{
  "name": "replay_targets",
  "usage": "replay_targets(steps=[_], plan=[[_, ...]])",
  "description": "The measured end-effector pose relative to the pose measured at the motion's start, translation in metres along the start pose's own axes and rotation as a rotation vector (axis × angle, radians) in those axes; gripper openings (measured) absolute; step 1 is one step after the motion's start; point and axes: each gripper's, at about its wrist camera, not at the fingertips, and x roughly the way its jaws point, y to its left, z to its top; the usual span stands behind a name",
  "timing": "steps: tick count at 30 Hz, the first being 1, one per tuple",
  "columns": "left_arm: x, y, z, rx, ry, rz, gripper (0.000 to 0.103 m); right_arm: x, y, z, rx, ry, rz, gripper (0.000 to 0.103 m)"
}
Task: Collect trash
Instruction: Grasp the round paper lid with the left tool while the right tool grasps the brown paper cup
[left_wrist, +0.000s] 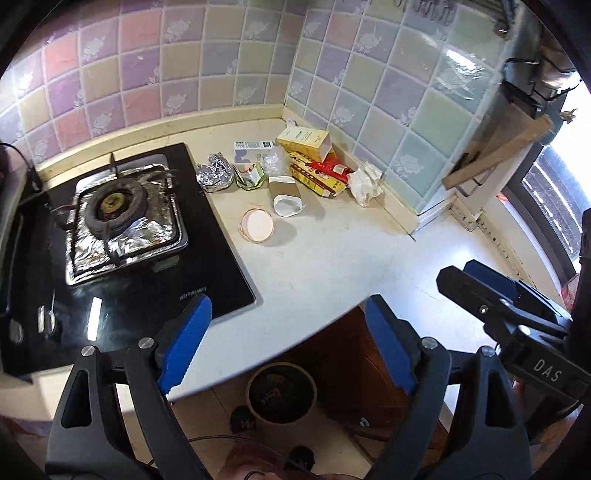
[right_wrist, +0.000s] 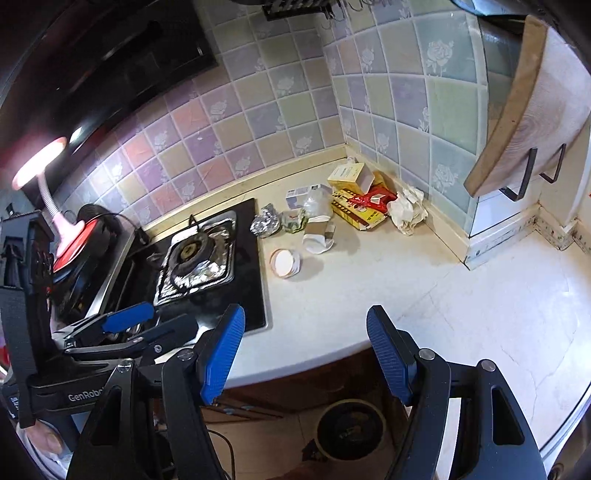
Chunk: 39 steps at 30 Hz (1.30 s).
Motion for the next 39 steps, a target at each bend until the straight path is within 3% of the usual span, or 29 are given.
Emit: replay_targets(steps=[5, 11, 18, 21, 25, 31, 39], plan=[[0.08, 0.027, 0.042, -0.01, 0.085, -0.031, 0.083, 0.067, -0.017, 0.036, 0.068, 0.027, -0.049, 0.07], [0.172, 0.051, 0.069, -0.017, 0.167, -0.029, 0.083, 0.149, -0.04, 0.068, 0.162, 0.073, -0.085, 0.07], [0.236, 0.062, 0.084, -0.029, 0.21, -0.039, 0.078, 0.224, -0.057, 0.087, 0.226, 0.122, -0.106, 0.07], [0.249, 0.058, 0.087, -0.008, 0.218, -0.036, 0.071, 0.245, -0.063, 0.093, 0.256, 0.136, -0.104, 0.07], [0.268, 0.057, 0.087, -0.001, 0.264, -0.041, 0.054, 0.265, -0.066, 0.098, 0.268, 0.152, -0.103, 0.07], [0.272, 0.057, 0.089, 0.028, 0.247, -0.058, 0.053, 0.291, -0.059, 0.104, 0.257, 0.186, -0.089, 0.07], [0.246, 0.07, 0.092, 0.076, 0.199, -0.005, 0.052, 0.328, -0.037, 0.115, 0.204, 0.222, -0.082, 0.07]])
